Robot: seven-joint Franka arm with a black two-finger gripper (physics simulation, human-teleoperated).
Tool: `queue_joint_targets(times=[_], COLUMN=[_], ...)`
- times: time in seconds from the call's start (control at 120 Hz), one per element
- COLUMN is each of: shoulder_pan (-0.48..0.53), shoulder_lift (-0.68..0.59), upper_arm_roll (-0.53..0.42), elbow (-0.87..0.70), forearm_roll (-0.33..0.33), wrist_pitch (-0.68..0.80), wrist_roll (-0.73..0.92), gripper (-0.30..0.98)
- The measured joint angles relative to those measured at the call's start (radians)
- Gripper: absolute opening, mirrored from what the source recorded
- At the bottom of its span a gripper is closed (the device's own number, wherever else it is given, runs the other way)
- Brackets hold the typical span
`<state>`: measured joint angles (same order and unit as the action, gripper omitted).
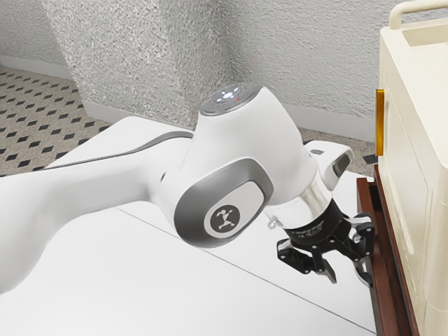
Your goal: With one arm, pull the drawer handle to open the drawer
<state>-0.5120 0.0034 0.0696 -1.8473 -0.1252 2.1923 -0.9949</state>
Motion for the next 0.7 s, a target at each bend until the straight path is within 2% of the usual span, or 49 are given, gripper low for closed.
queue_joint_targets(times=[0.092,0.158,0.7], shoulder_pan=[-0.038,0.047,0.057], shoulder_lift=[-0.003,-0.014,-0.088], upper_arm_roll=[0.039,-0.043,-0.029], elbow=[-0.005,-0.017,-0.091], forearm_roll=[-0.001,0.0,0.032], wrist_pitch=[0.002,0.002,-0.001], wrist_roll=[0.003,0.004,-0.001], gripper=[0.24,0.24,0.24])
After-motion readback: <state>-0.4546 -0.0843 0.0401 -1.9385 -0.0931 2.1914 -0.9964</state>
